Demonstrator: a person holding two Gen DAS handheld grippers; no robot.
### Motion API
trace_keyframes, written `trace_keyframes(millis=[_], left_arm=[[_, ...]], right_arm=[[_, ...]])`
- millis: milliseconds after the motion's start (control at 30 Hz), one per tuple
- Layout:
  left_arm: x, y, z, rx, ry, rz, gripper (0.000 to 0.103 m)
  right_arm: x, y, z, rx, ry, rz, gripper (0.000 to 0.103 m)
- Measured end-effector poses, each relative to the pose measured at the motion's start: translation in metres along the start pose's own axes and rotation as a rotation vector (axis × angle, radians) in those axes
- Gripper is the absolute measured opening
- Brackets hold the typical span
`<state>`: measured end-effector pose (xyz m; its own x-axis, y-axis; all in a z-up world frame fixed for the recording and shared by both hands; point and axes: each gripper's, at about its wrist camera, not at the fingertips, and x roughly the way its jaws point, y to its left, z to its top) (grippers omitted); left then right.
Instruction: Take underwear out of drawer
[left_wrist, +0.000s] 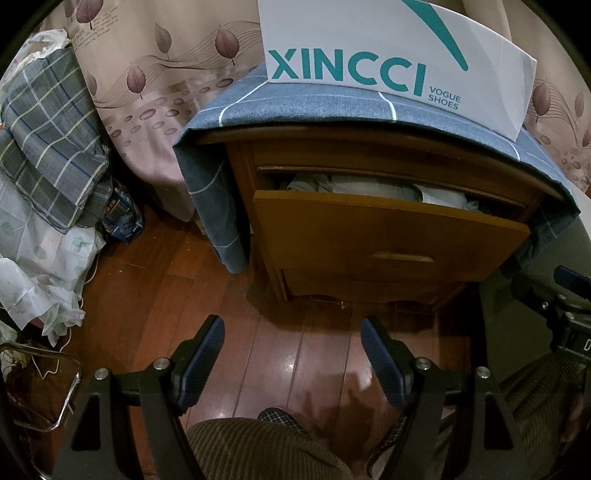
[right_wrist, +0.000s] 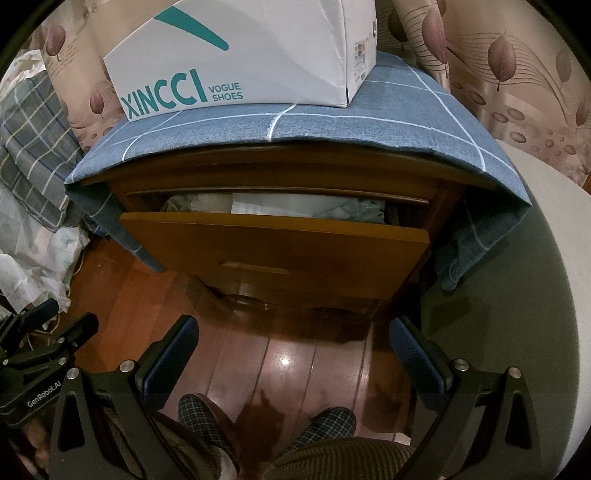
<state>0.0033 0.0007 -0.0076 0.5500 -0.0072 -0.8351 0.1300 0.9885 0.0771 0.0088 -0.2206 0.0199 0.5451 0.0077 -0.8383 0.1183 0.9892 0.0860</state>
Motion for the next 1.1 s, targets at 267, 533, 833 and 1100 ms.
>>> trace_keyframes(millis=[267,533,833,1100], left_arm=[[0.0001,-0.0001,-0.0001,-0.001,0.002,-0.001,0.078],[0.0005,-0.0004,0.0003,-0.001,0.002,0.000,0.078],[0.0009,-0.0002,0.0001,-0.002,0.005,-0.002,0.078],[0.0028,0.0000,0.0015,-0.007,0.013,0.000,0.078]], right_arm=[[0.0000,-0.0001,-0.0002,0.001,0.001,0.001,0.102],[0.0002,0.0005,-0.0001,0.002,0.001,0.003,0.102],[0.0004,0.0022,-0.0001,0.007,0.001,0.007,0.102],[-0.0005,-0.0006,-0.0005,0.023,-0.002,0.020,0.102]])
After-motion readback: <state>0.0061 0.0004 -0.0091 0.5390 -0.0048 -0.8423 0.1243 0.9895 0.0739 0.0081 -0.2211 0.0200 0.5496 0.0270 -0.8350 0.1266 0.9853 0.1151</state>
